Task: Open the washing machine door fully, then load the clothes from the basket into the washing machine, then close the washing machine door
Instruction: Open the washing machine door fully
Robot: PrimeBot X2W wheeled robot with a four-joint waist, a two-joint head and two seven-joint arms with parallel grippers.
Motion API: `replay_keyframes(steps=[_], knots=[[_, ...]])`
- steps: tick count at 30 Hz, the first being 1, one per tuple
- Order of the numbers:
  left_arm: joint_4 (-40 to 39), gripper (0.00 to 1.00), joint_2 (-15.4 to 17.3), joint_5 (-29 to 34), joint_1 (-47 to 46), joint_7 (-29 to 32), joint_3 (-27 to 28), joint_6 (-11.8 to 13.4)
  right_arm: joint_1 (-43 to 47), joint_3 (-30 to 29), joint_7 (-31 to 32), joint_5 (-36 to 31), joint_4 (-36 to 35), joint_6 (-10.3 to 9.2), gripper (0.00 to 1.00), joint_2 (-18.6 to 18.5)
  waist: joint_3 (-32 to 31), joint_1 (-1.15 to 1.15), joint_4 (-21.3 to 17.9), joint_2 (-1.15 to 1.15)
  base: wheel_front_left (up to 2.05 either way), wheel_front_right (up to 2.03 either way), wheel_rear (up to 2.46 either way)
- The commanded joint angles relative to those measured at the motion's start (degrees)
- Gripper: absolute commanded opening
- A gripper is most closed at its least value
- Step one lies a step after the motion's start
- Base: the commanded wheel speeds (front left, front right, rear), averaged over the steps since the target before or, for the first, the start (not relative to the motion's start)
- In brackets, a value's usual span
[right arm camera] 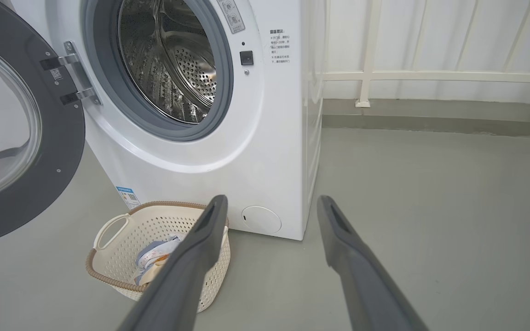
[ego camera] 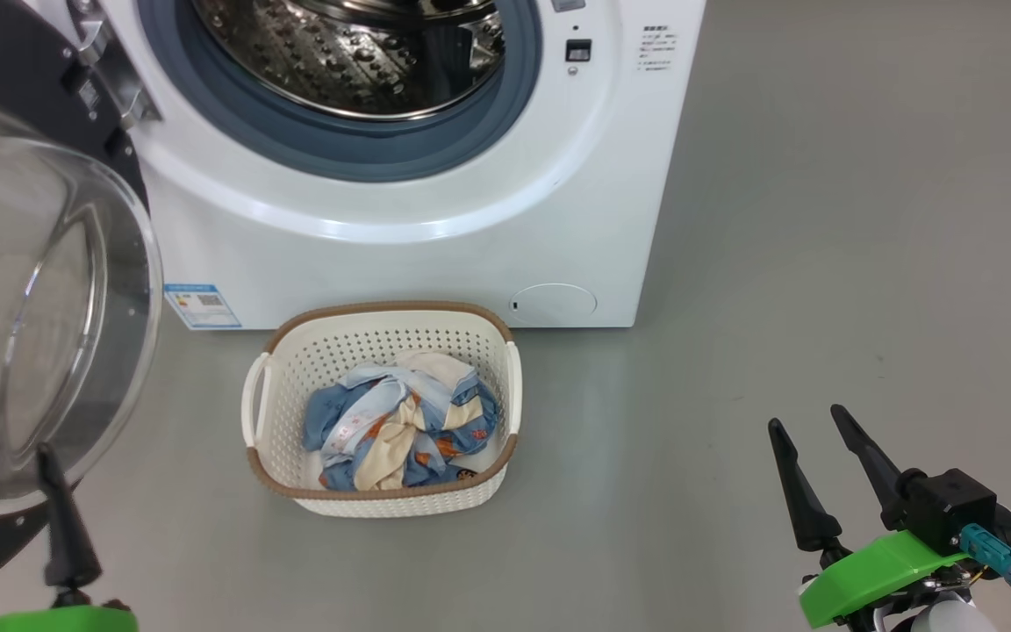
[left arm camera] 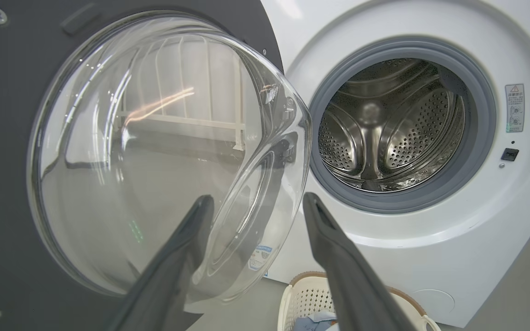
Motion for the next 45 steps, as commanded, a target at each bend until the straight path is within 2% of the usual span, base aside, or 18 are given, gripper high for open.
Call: replay_keyframes(steps=[1, 5, 15, 19, 28, 35, 45], knots=[[-2.0, 1.0, 1.4, -0.5, 0.0, -0.2, 0.9, 0.8, -0.7, 1.5, -0.7, 0.2, -1.6, 0.09, 1.0, 0.0, -0.4, 0.0, -0.6, 0.0, 0.0, 0.0, 0.0], [-3.1, 1.0, 1.4, 0.5, 1.9, -0.2, -2.4, 1.7, -0.4, 1.7, -0.7, 0.1, -2.0, 0.09, 1.0, 0.3, -0.9, 0.0, -1.7, 0.0, 0.0, 0.0, 0.0], [-2.6, 1.0, 1.4, 2.6, 4.7, -0.2, -9.3, 1.1, 0.2, 2.2, -0.7, -0.1, -2.9, 0.09, 1.0, 0.5, -2.5, 0.0, -4.3, 0.0, 0.0, 0.0, 0.0], [-2.4, 1.0, 1.4, 2.5, 5.4, -0.2, -11.4, 1.7, 0.2, 2.3, -0.7, -0.3, -3.2, 0.09, 1.0, 0.5, -3.0, 0.0, -5.1, 0.0, 0.0, 0.0, 0.0], [-2.7, 1.0, 1.4, 2.8, 7.0, -0.2, -13.2, 1.9, 0.6, 2.3, -0.7, -0.5, -3.9, 0.09, 1.0, 0.6, -3.3, 0.0, -6.2, 0.0, 0.0, 0.0, 0.0], [-2.8, 1.0, 1.4, 3.6, 7.6, -0.2, -13.6, 3.6, 0.9, 1.8, -0.7, -0.7, -4.2, 0.09, 1.0, 0.8, -3.3, 0.0, -6.0, 0.0, 0.0, 0.0, 0.0], [-2.6, 1.0, 1.4, 3.6, 7.4, -0.2, -13.8, 3.3, 0.7, 1.9, -0.7, -0.9, -4.2, 0.09, 1.0, 1.1, -3.3, 0.0, -5.6, 0.0, 0.0, 0.0, 0.0]])
